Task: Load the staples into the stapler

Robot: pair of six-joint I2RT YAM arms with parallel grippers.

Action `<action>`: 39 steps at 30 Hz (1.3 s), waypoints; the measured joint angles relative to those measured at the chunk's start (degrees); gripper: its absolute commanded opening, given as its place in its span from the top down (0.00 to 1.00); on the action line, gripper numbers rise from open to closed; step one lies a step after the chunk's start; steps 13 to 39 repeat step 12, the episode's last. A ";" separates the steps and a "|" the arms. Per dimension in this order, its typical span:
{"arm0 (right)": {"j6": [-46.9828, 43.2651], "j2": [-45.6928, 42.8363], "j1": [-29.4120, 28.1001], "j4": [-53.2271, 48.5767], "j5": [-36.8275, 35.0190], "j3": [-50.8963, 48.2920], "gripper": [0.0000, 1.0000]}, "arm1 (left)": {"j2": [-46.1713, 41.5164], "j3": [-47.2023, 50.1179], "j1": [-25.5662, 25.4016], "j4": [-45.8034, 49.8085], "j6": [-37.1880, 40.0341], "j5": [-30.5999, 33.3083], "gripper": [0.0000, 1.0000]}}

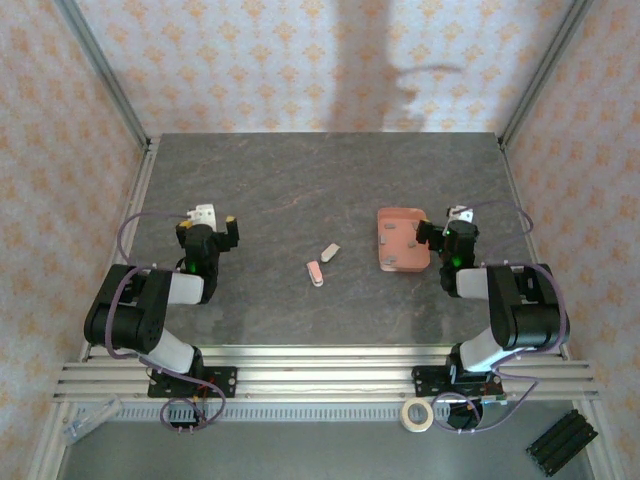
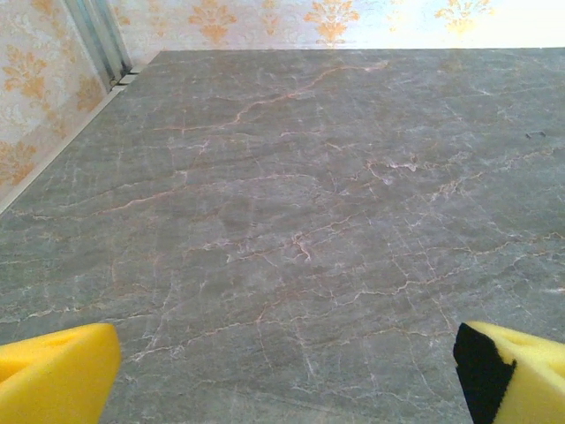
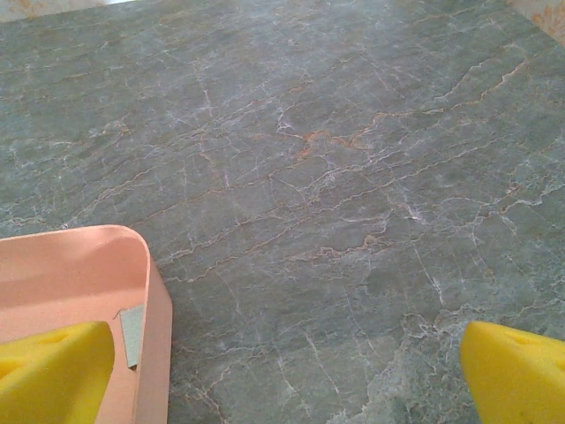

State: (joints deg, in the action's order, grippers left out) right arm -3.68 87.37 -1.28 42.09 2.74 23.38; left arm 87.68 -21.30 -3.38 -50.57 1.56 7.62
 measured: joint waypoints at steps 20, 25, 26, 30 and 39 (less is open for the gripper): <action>0.00 0.00 0.00 0.00 0.00 0.00 0.00 | 0.00 -0.22 0.00 0.68 0.00 -1.07 0.00; 0.00 0.00 0.00 0.00 0.00 0.00 0.00 | 0.00 -0.22 0.00 0.68 0.00 -1.07 0.00; 0.00 0.00 0.00 0.00 0.00 0.00 0.00 | 0.00 -0.22 0.00 0.68 0.00 -1.07 0.00; 0.00 0.00 0.00 0.00 0.00 0.00 0.00 | 0.00 -0.22 0.00 0.68 0.00 -1.07 0.00; 0.00 0.00 0.00 0.00 0.00 0.00 0.00 | 0.00 -0.22 0.00 0.68 0.00 -1.07 0.00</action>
